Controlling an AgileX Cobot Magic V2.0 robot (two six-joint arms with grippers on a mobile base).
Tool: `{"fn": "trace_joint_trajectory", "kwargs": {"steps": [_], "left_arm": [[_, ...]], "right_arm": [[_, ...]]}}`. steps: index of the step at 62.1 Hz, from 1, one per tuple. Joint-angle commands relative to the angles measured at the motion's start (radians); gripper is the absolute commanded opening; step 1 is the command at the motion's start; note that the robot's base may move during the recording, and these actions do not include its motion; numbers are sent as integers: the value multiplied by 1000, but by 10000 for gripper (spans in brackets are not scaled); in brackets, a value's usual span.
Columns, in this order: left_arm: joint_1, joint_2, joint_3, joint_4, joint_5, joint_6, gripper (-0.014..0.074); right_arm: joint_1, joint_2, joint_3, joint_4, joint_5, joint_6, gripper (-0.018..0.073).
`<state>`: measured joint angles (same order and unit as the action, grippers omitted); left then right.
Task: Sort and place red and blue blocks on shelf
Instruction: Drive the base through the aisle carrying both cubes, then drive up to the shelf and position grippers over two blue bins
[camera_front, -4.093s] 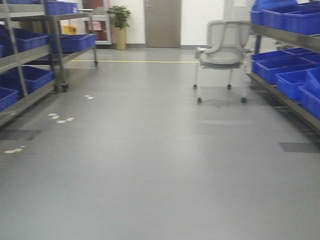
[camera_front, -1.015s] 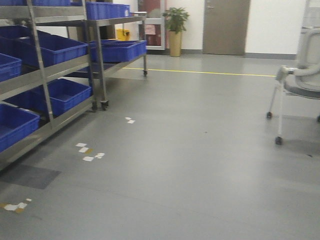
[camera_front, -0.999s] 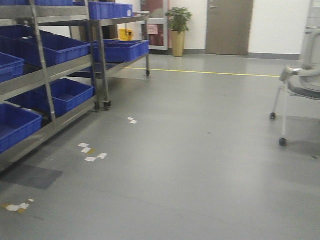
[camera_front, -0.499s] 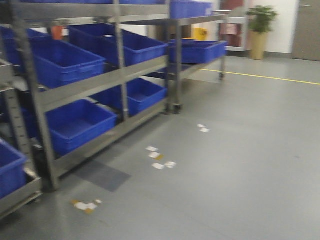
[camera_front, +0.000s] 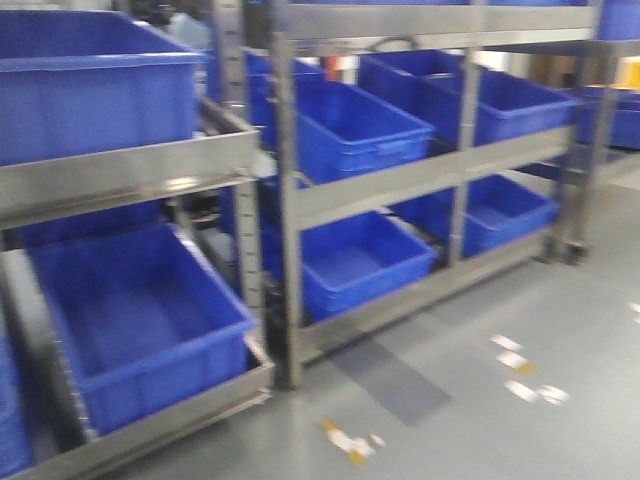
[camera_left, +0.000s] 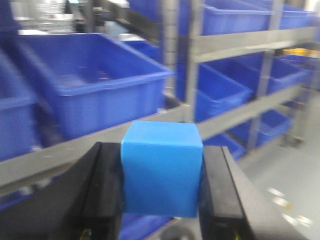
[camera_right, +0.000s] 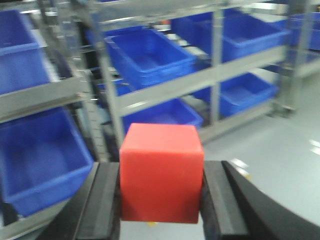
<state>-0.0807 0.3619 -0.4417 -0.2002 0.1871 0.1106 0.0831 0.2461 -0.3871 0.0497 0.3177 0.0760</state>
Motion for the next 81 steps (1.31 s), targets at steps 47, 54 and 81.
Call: {"fn": "trace_joint_trajectory", "kwargs": {"steps": [47, 54, 81], "left_arm": [[-1, 6, -28, -3, -89, -1, 132], [-1, 6, -28, -3, -89, -1, 132], [-1, 6, -28, -3, -89, -1, 132]], "right_arm": [[-7, 9, -31, -7, -81, -9, 78], [-7, 9, -31, -7, -81, -9, 78], [-7, 9, -31, -7, -81, -9, 78]]}}
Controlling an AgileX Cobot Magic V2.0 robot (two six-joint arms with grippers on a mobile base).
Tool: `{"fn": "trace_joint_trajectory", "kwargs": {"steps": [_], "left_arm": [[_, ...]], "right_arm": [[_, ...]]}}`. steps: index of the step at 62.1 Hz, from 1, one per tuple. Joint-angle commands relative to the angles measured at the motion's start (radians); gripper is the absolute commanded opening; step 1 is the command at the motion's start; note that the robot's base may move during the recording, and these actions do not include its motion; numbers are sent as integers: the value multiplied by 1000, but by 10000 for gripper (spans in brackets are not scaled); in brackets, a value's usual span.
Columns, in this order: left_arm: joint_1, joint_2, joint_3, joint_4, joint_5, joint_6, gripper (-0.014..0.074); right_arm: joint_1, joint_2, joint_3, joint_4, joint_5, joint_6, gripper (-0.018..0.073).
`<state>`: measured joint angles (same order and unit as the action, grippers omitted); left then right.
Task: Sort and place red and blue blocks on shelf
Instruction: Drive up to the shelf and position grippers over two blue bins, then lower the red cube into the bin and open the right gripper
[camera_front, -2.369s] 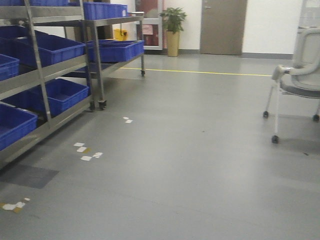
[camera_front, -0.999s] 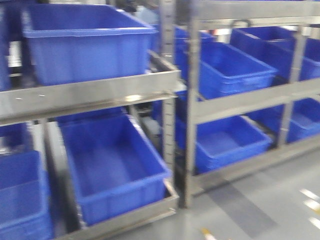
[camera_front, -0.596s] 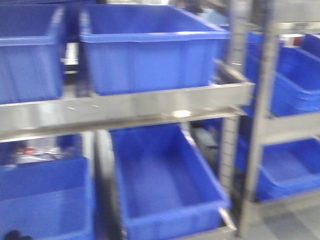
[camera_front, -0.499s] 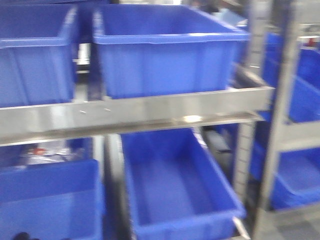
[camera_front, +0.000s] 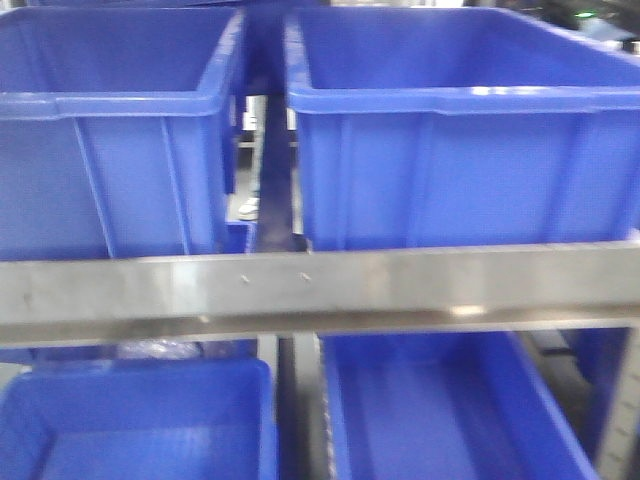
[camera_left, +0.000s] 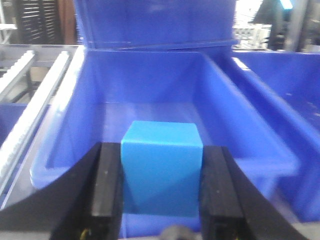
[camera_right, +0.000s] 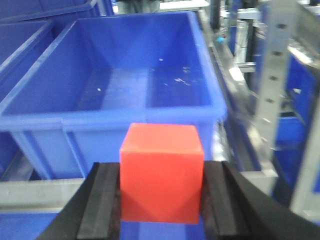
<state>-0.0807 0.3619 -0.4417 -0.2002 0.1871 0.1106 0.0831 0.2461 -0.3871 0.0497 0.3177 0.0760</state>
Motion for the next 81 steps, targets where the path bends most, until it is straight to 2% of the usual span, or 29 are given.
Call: {"fn": "trace_joint_trajectory", "kwargs": {"steps": [1, 81], "left_arm": [[-1, 6, -28, -3, -89, -1, 132], [-1, 6, -28, -3, -89, -1, 132]], "right_arm": [[-7, 9, -31, -7, -81, -9, 78], [-7, 9, -31, -7, -81, -9, 78]]}}
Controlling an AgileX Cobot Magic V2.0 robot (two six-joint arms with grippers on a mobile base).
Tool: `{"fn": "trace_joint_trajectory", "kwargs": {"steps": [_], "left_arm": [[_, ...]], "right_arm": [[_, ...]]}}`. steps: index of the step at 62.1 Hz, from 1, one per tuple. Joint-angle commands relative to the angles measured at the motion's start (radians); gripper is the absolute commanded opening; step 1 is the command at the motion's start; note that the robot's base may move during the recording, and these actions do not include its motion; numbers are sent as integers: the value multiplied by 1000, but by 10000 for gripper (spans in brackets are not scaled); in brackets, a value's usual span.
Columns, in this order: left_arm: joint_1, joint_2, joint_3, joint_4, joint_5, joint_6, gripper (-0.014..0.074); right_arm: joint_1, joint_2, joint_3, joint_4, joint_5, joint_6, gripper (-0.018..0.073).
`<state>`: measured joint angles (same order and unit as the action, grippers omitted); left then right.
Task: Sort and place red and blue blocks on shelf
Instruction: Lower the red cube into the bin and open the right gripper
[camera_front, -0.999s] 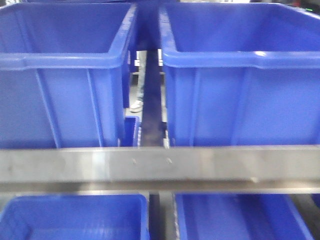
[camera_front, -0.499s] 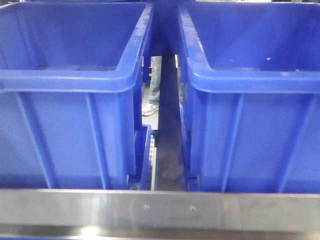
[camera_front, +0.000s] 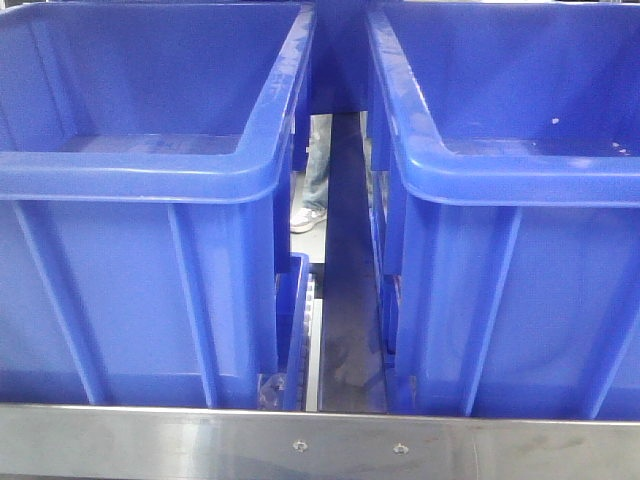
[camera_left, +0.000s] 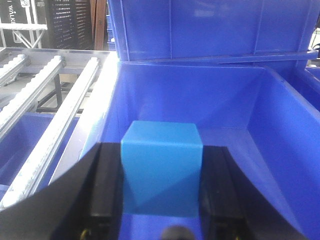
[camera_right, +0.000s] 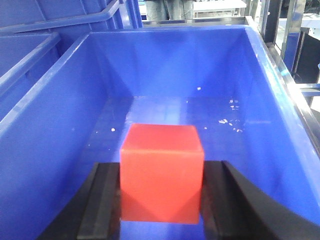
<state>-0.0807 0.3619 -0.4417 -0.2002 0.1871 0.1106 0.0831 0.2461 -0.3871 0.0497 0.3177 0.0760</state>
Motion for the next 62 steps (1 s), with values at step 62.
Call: {"fn": "trace_joint_trajectory", "kwargs": {"steps": [62], "left_arm": [[-1, 9, -28, -57, -204, -1, 132]], "right_arm": [[-6, 16, -37, -7, -71, -9, 58]]}}
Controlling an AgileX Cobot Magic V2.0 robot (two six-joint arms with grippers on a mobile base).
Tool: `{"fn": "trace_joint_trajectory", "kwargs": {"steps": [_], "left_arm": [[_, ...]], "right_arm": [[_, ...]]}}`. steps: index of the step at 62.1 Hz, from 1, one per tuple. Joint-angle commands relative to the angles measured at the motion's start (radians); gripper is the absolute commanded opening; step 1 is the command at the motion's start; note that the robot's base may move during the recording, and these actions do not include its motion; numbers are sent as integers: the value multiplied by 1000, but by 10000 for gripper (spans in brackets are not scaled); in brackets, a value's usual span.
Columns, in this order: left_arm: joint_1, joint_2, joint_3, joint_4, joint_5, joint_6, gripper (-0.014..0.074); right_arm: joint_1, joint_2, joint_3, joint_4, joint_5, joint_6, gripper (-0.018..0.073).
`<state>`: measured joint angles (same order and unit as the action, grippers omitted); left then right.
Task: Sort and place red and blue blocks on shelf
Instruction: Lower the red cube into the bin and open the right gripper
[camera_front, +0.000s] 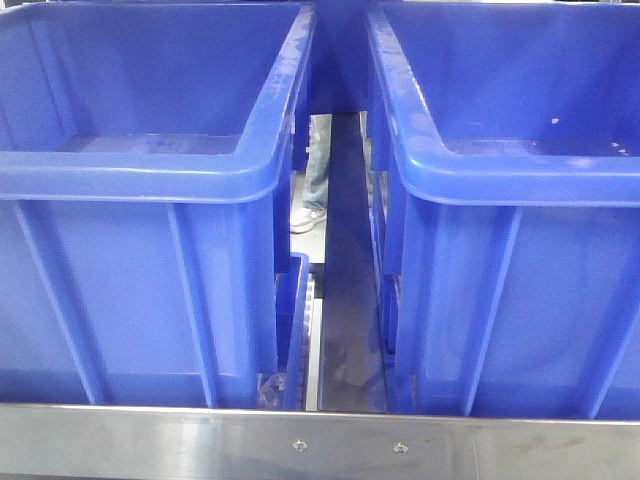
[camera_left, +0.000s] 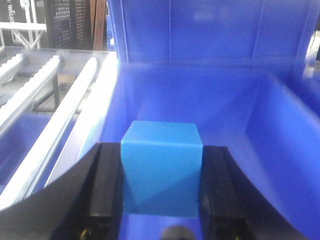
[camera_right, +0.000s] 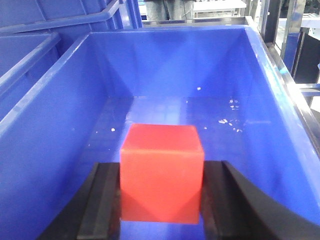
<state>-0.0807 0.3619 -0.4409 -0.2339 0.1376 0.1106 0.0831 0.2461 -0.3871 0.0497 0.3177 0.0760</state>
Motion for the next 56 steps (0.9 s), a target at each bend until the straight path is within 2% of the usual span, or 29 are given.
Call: {"fn": "trace_joint_trajectory", "kwargs": {"steps": [1, 12, 21, 35, 51, 56], "left_arm": [[-1, 9, -28, -23, -164, -1, 132], [-1, 27, -31, -20, -130, -1, 132], [-7, 92, -85, -20, -13, 9, 132], [-14, 274, -218, -16, 106, 31, 132], [-129, 483, -317, -16, 155, 31, 132], [-171, 542, -327, -16, 151, 31, 132]], "right_arm": [[-6, 18, -37, -7, -70, -9, 54], [12, 74, -43, -7, -59, -9, 48], [27, 165, -96, -8, -63, -39, 48], [46, 388, -213, -8, -69, -61, 48], [48, 565, -276, -9, -116, -61, 50], [48, 601, -276, -9, -134, -61, 111]]}}
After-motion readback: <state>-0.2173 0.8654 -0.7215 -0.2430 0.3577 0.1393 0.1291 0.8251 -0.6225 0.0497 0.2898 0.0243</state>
